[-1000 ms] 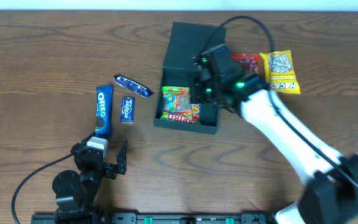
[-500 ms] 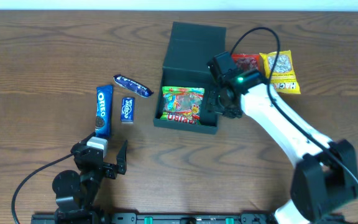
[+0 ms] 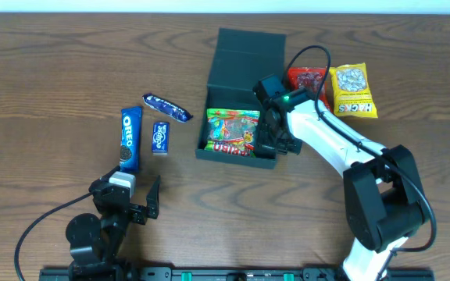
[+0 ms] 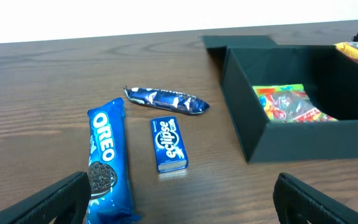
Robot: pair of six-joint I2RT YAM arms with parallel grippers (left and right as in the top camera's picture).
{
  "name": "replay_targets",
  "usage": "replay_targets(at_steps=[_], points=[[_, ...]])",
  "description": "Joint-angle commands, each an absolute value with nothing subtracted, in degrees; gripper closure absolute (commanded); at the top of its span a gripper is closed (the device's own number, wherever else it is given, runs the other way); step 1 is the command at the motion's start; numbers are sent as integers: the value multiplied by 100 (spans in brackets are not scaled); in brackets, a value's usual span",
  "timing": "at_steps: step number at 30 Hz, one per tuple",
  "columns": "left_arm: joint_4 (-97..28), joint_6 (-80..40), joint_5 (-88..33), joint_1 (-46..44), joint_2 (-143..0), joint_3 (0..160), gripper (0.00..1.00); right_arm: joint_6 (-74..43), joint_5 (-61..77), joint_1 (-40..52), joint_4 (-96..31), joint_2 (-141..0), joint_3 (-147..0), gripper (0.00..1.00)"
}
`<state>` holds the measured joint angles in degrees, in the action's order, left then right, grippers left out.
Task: Pack container
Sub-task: 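Release the Haribo bag and push it flat inside the box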
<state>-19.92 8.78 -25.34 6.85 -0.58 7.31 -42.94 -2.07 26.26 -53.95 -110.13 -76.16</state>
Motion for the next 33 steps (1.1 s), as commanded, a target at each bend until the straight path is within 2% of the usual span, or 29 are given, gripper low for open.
replay_targets(at_steps=[1, 11, 23, 33], points=[[-2029, 812, -2598, 661, -23, 615, 5, -4351, -620, 2530, -5470, -10945, -7592, 98], [-2029, 812, -2598, 661, -21, 615, 5, -3450, -928, 2456, -5463, -10943, -7592, 99], [-2029, 812, -2598, 661, -21, 615, 5, -1852, -1116, 2438, -5413, -10943, -7592, 99], [-2029, 810, -2598, 661, -23, 615, 5, -1710, -1205, 2434, -5516, -10943, -7592, 99]])
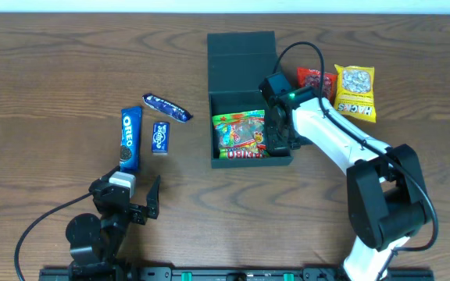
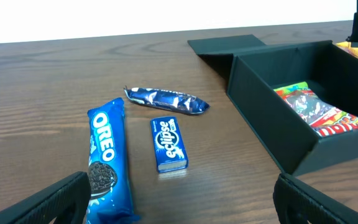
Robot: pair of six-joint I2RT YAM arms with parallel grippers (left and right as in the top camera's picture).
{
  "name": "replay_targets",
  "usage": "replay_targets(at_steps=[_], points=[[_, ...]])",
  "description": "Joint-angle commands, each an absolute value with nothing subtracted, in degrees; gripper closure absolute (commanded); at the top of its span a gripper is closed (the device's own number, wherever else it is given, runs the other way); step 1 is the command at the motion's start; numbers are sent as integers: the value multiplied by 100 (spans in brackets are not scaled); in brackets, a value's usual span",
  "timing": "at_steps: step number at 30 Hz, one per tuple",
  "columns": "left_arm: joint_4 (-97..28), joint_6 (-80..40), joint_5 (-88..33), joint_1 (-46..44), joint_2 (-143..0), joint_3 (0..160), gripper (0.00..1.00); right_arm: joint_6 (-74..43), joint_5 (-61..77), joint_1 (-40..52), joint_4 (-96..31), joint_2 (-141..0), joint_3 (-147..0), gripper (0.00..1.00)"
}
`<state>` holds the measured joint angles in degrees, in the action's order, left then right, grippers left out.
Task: Pack container
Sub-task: 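Release the Haribo bag and push it flat inside the box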
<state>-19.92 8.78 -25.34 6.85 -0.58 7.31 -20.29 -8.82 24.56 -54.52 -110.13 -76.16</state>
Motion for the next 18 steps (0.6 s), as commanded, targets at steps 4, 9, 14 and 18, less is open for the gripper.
replay_targets(at_steps=[4, 9, 14, 18], points=[[-2029, 812, -2598, 661, -21, 615, 5, -1715, -1109, 2429, -5527, -10943, -7592, 98], [-2029, 812, -2598, 661, -21, 615, 5, -2150, -869, 2429, -5535, -10943, -7592, 99], [-2029, 812, -2598, 661, -23, 615, 5, -2508, -856, 2429, -5640, -10943, -7592, 99], [-2027, 812, -2598, 661, -23, 615, 5, -2528, -856, 2429, -5640, -10943, -7592, 99]])
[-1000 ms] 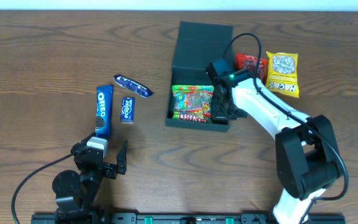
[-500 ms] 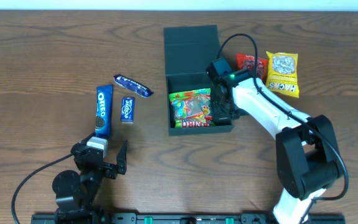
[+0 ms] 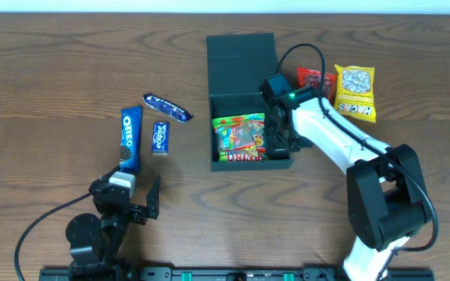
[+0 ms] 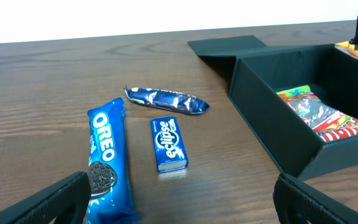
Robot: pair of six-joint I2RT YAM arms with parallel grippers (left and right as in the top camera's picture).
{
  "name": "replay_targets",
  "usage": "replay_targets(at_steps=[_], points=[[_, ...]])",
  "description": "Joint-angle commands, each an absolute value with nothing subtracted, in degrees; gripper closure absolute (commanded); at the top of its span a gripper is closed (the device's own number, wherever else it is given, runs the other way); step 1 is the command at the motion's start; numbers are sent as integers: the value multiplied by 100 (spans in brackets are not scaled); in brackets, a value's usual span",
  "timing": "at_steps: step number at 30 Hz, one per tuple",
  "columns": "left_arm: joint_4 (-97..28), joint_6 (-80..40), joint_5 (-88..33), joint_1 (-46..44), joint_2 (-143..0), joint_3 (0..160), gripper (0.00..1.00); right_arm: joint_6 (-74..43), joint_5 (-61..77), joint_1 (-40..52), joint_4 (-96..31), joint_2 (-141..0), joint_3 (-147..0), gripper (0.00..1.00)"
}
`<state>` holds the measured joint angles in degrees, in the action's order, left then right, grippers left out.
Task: Pack container
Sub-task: 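Release the Haribo bag and push it flat inside the box, then reach the left gripper to the blue Oreo pack and grasp it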
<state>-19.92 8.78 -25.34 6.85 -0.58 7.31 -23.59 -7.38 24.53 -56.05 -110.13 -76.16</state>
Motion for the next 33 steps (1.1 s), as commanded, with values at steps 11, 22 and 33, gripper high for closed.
replay_targets(at_steps=[11, 22, 33], points=[[-2027, 810, -2598, 661, -23, 615, 5, -2412, -856, 2429, -5850, -10827, -7791, 35], [-2027, 810, -2598, 661, -21, 615, 5, -2416, -856, 2429, -6427, -9172, -9004, 1], [-2029, 810, -2598, 661, -23, 615, 5, -2416, -856, 2429, -6517, -7660, -9006, 1]])
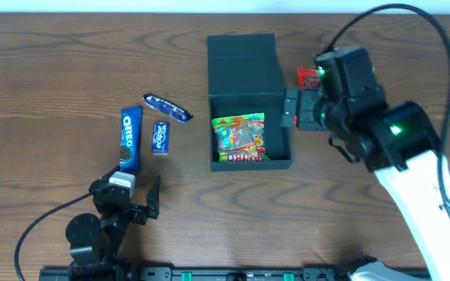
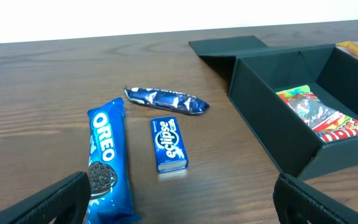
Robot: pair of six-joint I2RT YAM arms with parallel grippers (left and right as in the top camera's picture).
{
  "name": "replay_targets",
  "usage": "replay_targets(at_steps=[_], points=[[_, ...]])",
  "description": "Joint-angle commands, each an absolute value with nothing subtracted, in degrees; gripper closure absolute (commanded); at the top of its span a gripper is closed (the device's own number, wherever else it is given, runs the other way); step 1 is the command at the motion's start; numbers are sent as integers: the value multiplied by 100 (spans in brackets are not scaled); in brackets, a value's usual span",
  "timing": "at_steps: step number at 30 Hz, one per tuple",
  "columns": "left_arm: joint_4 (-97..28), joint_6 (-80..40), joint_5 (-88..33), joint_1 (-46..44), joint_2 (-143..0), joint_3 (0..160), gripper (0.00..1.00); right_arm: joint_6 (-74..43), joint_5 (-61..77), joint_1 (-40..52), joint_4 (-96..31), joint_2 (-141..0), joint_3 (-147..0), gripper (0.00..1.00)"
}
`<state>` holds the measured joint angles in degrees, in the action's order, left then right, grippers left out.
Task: Pack container
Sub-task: 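Reach the left gripper to the blue Oreo pack and grasp it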
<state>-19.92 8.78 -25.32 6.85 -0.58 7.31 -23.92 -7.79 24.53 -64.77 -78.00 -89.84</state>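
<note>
The black box (image 1: 250, 105) stands open at mid-table, its lid (image 1: 241, 53) folded flat behind it. A colourful candy bag (image 1: 239, 138) lies inside, also seen from the left wrist as the candy bag (image 2: 319, 115). Left of the box lie an Oreo pack (image 1: 131, 139), an Eclipse gum pack (image 1: 160, 137) and a blue foil bar (image 1: 167, 108). My left gripper (image 1: 126, 204) rests open near the front edge, short of the Oreo pack (image 2: 107, 158). My right gripper (image 1: 291, 109) hangs high beside the box's right wall; its jaws do not show clearly.
A red snack packet (image 1: 308, 76) peeks out behind the right arm, which hides most of the table right of the box. A yellow packet's edge shows past the box in the left wrist view.
My right arm has left the box's right wall and now hangs high above the table to the right of it, covering the yellow packet. The box and left arm have not moved.
First the box lay skewed, with my right gripper at its right front corner. Then the box stood square to the table, the gripper still at its right wall, and stayed so. Now the gripper is off the box and raised.
</note>
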Motion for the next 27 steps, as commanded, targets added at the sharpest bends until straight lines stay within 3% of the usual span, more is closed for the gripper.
replay_targets(at_steps=[1, 17, 22, 27], points=[[-2027, 812, -2598, 661, -23, 615, 5, -2414, -856, 2429, -6549, -7605, -9006, 1], [-1994, 766, -3028, 661, -23, 615, 5, -2414, -851, 2429, -6757, -7570, -8989, 1], [-1798, -419, -4880, 661, -23, 615, 5, -2414, -851, 2429, -6777, -7570, -8989, 1], [226, -1863, -4960, 661, -23, 615, 5, -2412, -854, 2429, -6794, -7570, -8989, 1]])
